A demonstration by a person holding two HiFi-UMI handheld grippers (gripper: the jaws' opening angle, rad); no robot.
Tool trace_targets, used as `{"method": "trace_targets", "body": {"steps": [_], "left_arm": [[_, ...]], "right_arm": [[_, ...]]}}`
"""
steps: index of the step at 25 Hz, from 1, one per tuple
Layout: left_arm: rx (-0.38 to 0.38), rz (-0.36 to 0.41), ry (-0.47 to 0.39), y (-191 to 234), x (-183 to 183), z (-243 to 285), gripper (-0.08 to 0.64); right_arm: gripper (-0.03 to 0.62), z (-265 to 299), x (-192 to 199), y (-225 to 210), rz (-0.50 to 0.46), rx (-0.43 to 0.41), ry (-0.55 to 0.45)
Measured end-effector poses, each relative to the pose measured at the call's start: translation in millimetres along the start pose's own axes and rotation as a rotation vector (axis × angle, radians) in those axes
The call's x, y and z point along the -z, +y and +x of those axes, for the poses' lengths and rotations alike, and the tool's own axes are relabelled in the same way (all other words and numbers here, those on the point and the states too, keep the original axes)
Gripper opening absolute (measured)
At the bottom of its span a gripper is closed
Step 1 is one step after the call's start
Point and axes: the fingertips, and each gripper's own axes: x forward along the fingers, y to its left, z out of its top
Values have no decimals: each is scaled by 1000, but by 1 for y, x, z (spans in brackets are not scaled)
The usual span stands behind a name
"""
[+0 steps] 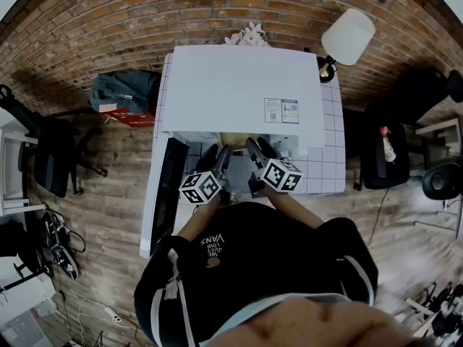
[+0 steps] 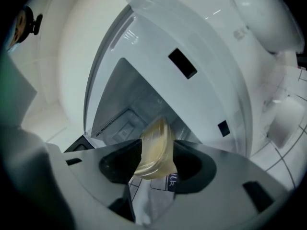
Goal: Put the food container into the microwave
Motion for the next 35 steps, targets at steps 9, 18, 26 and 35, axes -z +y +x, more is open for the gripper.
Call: {"method": "trace_targets", "body": {"steps": [9,18,26,35], "left_arm": [[-31,80,58,-9,18,-15,201],[-19,127,93,-18,31,-17,112],[-4,166,108,-20,31,-11,15],[15,176,105,-18,20,-1,14]], "right_arm": [[179,-16,13,-4,-29,11,44],[28,-23,31,-4,-91,-4,118],[11,-16,36,-3,-135,1,153],[11,-4,31,1,-140,-3,147]]}}
